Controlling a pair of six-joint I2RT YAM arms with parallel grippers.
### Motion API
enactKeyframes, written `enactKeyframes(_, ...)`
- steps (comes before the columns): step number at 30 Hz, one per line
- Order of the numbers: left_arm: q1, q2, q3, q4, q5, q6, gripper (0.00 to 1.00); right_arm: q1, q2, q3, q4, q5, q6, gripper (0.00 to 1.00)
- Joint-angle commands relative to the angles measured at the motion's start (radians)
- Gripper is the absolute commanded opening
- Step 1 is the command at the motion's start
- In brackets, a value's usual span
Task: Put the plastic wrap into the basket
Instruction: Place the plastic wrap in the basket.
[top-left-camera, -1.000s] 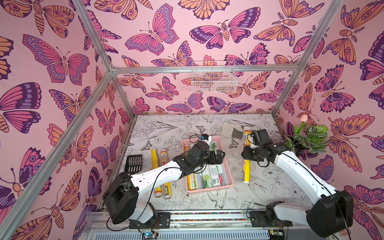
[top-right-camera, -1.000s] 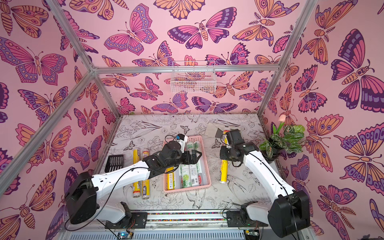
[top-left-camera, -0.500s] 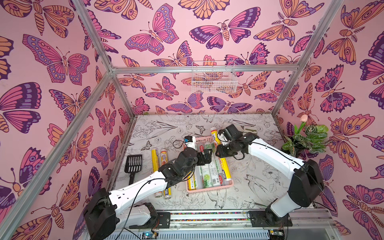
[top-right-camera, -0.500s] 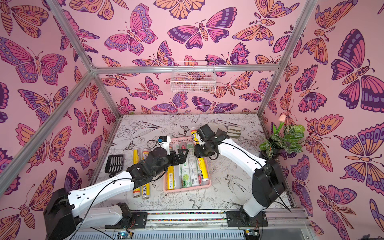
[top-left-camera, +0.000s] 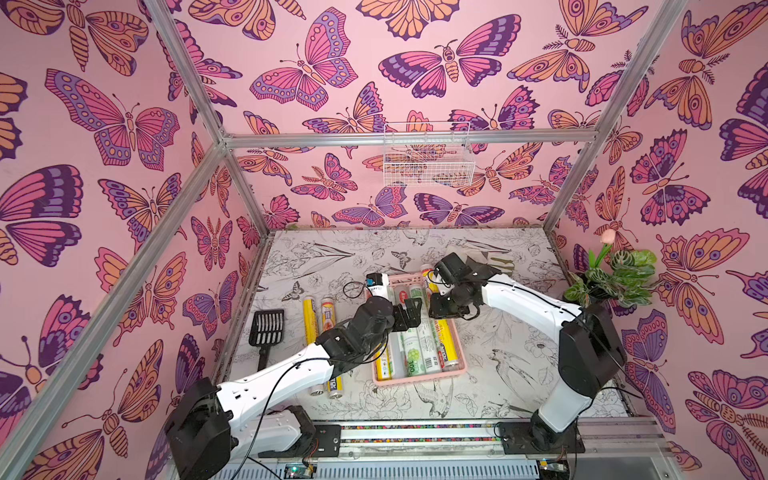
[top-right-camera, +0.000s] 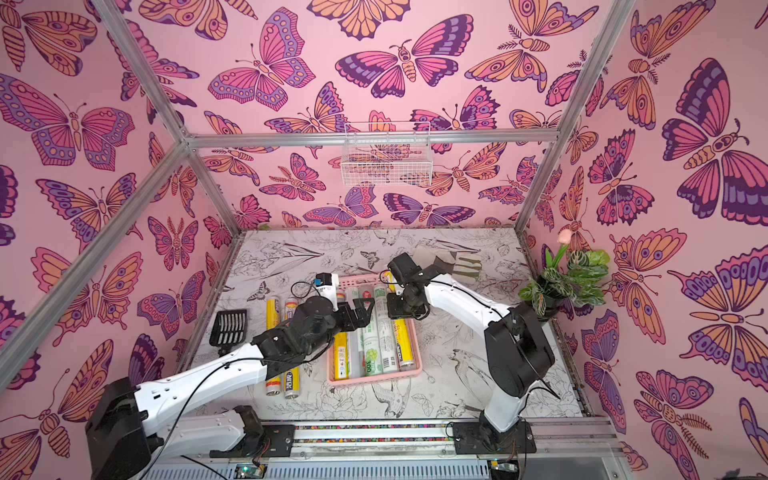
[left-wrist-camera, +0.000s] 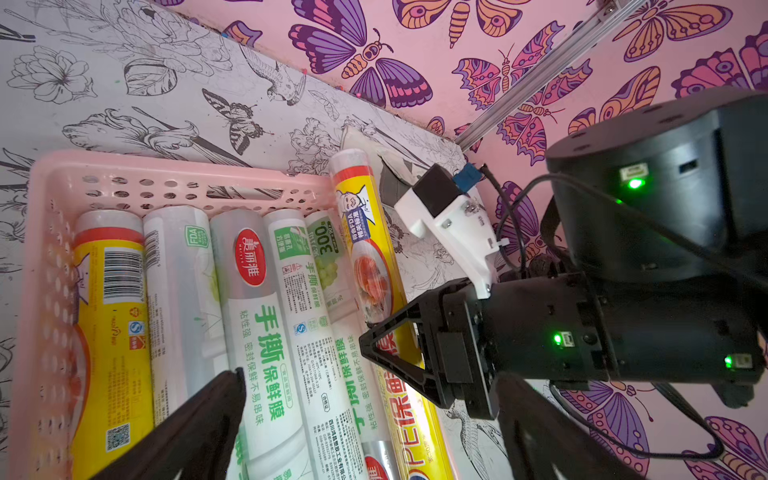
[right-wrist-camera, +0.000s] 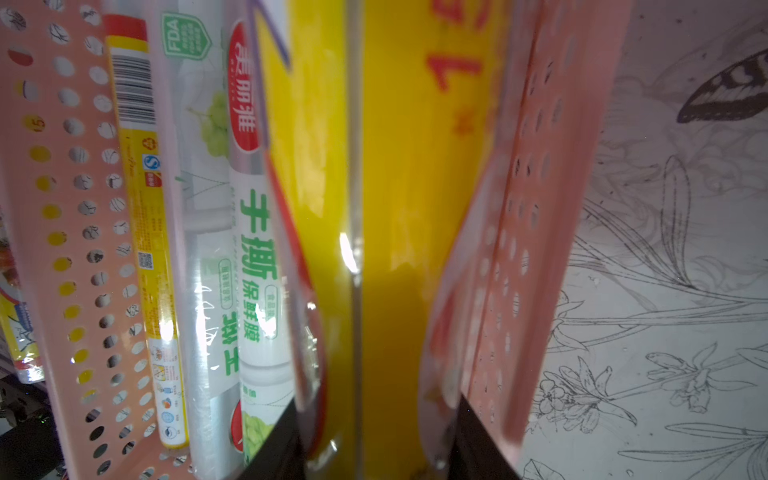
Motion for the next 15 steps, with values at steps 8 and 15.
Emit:
enactKeyframes(8,0.009,0.015,-0.007,0.014,0.007,-0.007,1.0,0.032,0.088,0.026,0.007,0.019,0.064,0.36)
enactKeyframes(15,0.011,0.016,-0.01,0.012,0.009,-0.01,1.0,0.032,0.108,0.02,-0.001,0.051,0.08,0.43)
